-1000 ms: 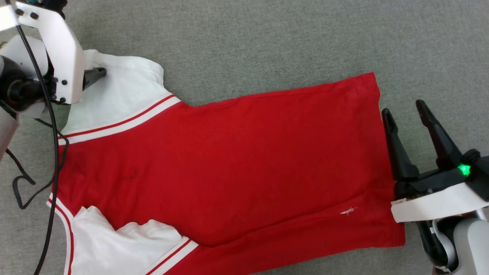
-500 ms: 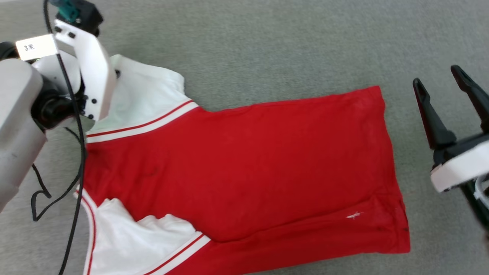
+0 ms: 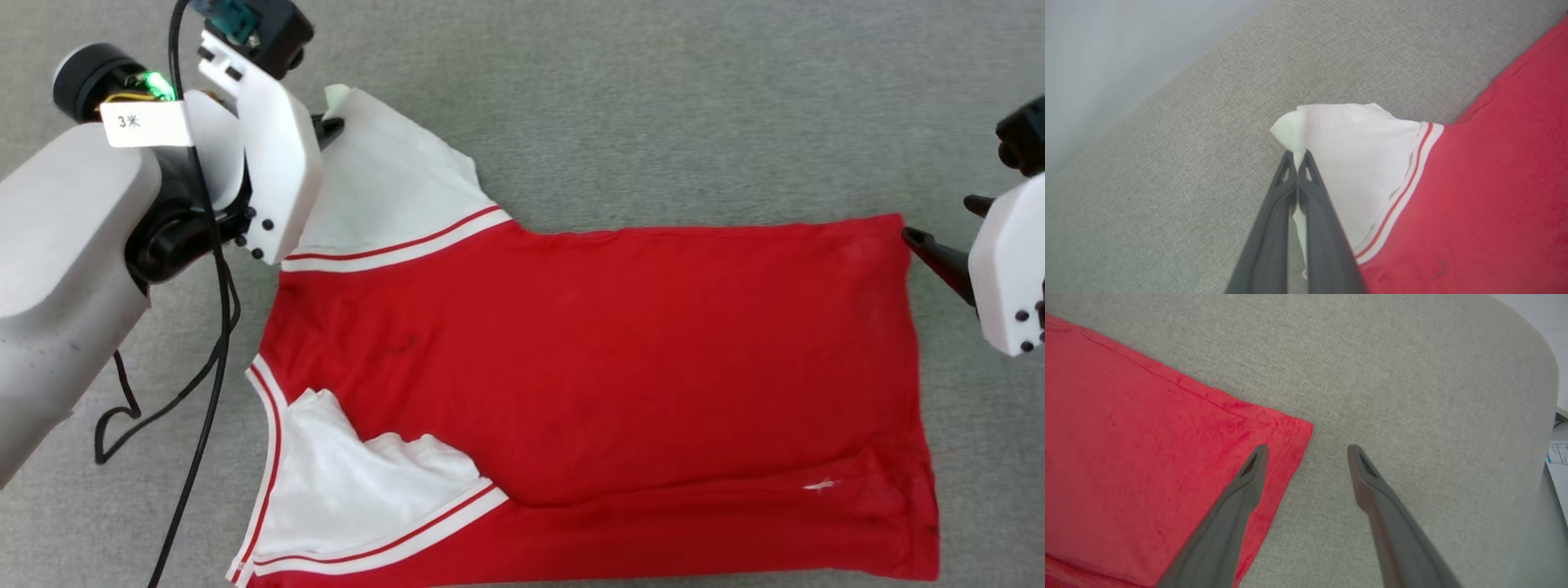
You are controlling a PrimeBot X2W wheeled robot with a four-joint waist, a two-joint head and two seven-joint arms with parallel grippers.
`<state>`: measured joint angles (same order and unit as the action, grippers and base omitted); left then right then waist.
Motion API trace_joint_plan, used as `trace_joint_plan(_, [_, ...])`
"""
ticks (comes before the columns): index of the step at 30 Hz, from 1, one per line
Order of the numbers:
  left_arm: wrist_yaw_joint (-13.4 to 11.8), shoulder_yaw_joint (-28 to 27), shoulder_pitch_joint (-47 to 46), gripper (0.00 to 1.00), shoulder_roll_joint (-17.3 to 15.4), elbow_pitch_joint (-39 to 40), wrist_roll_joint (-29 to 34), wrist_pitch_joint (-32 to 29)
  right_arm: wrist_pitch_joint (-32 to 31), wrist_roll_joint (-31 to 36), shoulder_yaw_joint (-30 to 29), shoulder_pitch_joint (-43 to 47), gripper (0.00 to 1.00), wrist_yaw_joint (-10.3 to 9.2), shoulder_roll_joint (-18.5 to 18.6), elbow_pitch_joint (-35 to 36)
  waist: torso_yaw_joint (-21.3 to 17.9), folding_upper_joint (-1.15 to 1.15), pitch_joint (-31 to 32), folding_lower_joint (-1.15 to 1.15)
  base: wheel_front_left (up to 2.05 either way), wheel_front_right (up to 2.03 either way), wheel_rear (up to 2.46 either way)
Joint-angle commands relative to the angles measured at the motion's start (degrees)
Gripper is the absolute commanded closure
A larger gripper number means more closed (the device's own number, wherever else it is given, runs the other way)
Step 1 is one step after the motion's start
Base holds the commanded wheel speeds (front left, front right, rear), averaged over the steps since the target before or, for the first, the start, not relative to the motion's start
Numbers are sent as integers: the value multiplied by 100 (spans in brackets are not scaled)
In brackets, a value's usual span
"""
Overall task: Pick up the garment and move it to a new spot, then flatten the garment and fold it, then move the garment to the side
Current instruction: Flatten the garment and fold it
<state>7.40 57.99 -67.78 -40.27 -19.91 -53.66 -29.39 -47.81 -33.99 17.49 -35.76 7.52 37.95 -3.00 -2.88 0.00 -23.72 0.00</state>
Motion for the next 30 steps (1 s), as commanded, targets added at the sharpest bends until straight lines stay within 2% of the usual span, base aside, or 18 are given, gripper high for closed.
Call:
trace_joint_plan(1, [2, 25, -99, 100, 33, 67, 28, 52, -220, -84, 109, -196, 0, -6, 55, -143, 102, 0, -95, 0, 0, 0, 0])
trace_joint_plan(5, [3, 57, -218, 100, 21, 201, 61, 107, -445, -31, 354, -497, 0, -6, -23, -522, 212, 0, -248, 0, 0, 0, 0])
trace_joint_plan(12, [3, 99, -391, 100, 39, 295, 138, 237, -285, 83, 871, -474, 0, -5, -175, -1345, 373, 0, -526, 0, 0, 0, 0])
trace_joint_plan(18, [4, 162, -371, 100, -20, 263, 129, 313, -78, -204, 1290, -352, 0, -4, -216, -1706, 341, 0, -532, 0, 0, 0, 0])
trace_joint_plan(20, [4, 175, -287, 100, -43, 220, 99, 361, 144, -263, 1308, -444, 85, -4, -244, -1744, 304, 0, -444, 0, 0, 0, 0])
trace_joint_plan(21, [4, 185, -241, 100, -52, 202, 96, 391, 266, -295, 1307, -489, 100, -4, -238, -1761, 290, 0, -387, 0, 0, 0, 0])
trace_joint_plan(30, [-47, 223, 263, 100, -175, 246, -8, 722, 1305, -454, 1232, -443, 100, -6, -67, -1720, 219, 0, 269, 0, 0, 0, 0])
